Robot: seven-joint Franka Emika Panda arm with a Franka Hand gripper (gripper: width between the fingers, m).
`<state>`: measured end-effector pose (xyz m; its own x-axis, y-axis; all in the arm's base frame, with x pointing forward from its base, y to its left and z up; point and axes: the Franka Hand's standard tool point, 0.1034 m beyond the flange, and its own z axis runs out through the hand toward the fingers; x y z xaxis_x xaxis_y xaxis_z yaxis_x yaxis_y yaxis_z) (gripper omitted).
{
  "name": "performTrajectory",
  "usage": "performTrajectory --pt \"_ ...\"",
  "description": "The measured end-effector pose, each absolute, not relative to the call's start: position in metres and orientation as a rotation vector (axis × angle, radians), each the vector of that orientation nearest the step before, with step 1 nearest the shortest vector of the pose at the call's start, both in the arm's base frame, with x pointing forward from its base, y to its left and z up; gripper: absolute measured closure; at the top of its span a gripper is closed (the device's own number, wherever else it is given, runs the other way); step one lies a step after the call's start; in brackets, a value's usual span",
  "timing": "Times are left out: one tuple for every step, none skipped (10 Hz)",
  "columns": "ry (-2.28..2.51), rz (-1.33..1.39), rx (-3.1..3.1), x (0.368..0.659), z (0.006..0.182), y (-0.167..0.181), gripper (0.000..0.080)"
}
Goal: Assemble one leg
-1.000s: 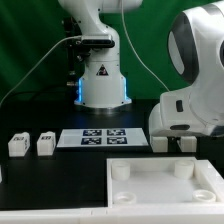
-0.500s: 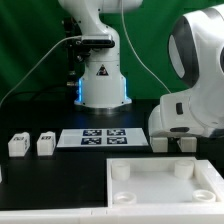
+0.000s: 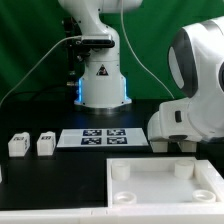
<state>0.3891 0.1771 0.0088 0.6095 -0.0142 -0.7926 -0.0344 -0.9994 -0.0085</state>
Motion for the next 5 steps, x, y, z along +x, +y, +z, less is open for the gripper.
performTrajectory --pt "0.038 1.382 -2.797 0.3877 0.0077 0.1782 0.0151" --pt "0.037 1.383 -2.797 0.3878 0.0067 0.1789 0.0151" --pt "0.036 1.383 -2.796 0.3878 0.0066 0.1787 0.0151" --pt "0.036 1.383 -2.796 0.3877 0.0066 0.1787 0.0277" --pt "0.036 1.383 -2.796 0.3877 0.0066 0.1787 0.0277"
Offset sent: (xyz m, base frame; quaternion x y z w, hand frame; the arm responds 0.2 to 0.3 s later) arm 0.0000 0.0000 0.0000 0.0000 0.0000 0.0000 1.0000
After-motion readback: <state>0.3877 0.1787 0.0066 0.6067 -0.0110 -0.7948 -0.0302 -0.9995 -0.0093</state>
